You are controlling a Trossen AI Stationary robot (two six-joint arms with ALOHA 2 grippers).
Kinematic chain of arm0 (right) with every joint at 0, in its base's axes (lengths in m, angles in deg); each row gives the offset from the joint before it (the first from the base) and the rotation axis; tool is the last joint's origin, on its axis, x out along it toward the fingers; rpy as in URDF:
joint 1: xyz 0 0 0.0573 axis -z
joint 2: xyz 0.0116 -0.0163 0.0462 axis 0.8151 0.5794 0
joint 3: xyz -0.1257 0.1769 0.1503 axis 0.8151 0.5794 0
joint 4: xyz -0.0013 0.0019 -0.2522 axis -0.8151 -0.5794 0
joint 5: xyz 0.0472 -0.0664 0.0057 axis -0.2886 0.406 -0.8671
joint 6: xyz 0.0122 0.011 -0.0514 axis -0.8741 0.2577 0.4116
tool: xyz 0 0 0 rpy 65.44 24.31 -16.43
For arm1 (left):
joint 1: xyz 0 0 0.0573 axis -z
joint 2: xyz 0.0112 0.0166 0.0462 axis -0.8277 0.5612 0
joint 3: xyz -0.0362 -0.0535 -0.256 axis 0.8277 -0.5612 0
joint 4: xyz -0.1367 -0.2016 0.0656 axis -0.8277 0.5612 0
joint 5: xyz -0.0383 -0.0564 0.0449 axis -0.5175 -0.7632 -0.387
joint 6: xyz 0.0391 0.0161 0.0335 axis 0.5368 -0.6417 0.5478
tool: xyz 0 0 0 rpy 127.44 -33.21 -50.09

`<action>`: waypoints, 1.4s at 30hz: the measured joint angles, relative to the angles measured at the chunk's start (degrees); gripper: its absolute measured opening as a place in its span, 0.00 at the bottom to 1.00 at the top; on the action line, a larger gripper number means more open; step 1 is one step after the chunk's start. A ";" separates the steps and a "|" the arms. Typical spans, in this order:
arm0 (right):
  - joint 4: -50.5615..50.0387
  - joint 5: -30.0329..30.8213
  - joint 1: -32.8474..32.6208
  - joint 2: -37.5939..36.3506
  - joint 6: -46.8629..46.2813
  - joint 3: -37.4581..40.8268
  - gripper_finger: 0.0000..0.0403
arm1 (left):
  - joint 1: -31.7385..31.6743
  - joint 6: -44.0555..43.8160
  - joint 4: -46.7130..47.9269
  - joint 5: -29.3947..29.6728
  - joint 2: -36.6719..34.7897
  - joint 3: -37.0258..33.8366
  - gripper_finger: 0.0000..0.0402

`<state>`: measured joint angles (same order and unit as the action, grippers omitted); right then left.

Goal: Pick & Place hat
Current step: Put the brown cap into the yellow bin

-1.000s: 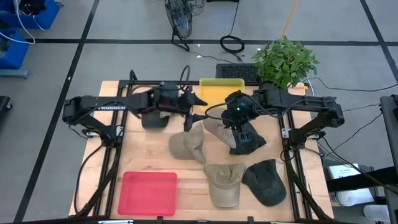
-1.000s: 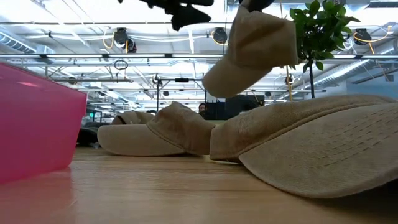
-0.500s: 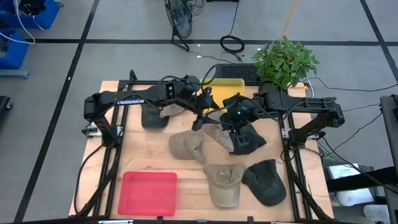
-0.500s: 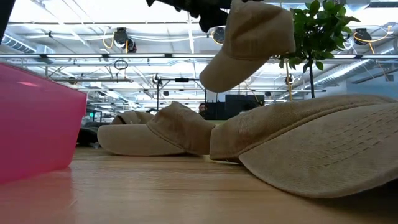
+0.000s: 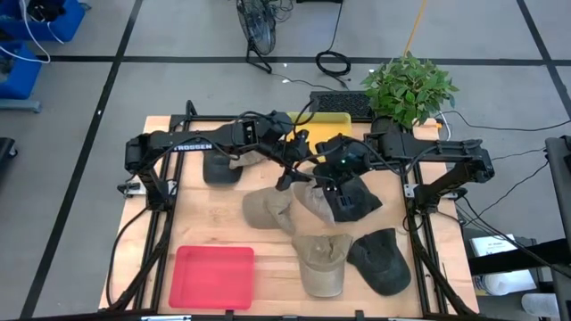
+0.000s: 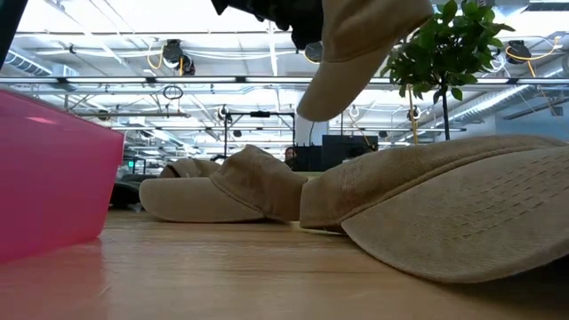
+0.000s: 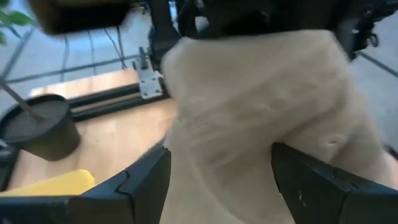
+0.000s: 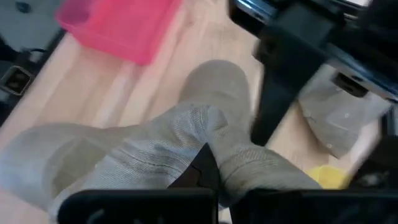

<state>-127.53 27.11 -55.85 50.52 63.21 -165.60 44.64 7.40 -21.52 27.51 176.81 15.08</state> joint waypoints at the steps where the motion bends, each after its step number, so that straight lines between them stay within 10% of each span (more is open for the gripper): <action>1: 0.00 -1.43 0.02 0.00 -0.06 0.00 0.00 | -0.24 -0.09 -0.96 0.33 0.00 0.00 0.69; 19: -2.69 -0.57 -0.37 0.96 0.58 0.02 0.00 | -0.32 -2.22 -1.60 -11.00 -0.39 0.00 0.69; 31: 1.08 8.62 -0.31 0.37 3.10 0.09 0.00 | 0.00 -2.46 1.09 -2.90 -0.44 -0.02 0.67; 42: 1.17 11.51 -0.28 0.33 1.40 0.09 0.00 | 0.00 -2.38 2.70 -1.71 -0.55 0.00 0.21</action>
<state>-126.36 38.62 -56.14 50.85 64.61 -165.51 44.64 5.02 -18.82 25.80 176.26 15.08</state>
